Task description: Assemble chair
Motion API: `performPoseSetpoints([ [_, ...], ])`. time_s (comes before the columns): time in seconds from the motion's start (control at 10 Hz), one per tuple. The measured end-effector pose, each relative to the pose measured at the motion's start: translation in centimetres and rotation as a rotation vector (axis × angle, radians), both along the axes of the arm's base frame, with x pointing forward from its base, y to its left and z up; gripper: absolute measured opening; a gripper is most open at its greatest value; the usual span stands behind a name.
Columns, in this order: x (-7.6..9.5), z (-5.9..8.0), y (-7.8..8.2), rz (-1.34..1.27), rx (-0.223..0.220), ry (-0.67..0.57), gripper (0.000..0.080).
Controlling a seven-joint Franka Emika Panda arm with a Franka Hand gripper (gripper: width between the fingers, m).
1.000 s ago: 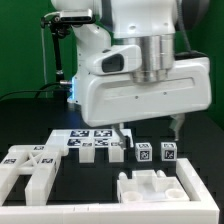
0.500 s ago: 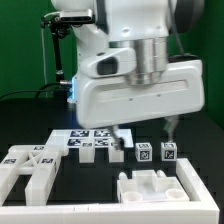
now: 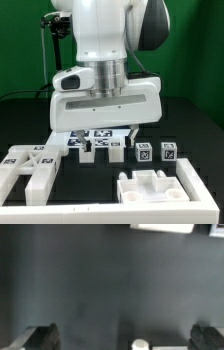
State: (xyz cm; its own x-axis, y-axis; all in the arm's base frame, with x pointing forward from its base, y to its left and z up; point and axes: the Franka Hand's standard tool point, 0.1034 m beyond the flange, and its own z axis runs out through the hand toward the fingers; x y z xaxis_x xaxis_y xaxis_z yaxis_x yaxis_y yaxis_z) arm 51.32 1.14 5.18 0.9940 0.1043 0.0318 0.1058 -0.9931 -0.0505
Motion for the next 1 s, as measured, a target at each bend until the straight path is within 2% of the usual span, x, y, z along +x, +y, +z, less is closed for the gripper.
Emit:
performPoseSetpoints([
  [0.2, -0.1, -0.1, 0.0, 0.000, 0.000, 0.002, 0.0649],
  [0.4, -0.9, -0.2, 0.6, -0.022, 0.016, 0.140, 0.0649],
  [0.5, -1.8, -0.4, 1.0, -0.116, 0.003, 0.261, 0.0649],
  [0.6, -1.6, -0.7, 1.2, -0.113, 0.004, 0.312, 0.0649],
  [0.7, -2.2, -0.9, 1.5, -0.106, 0.006, 0.392, 0.0649],
  [0.9, -2.1, -0.9, 1.7, -0.097, 0.011, 0.519, 0.0649],
  [1.0, -2.6, -0.9, 1.8, -0.091, 0.013, 0.599, 0.0649],
])
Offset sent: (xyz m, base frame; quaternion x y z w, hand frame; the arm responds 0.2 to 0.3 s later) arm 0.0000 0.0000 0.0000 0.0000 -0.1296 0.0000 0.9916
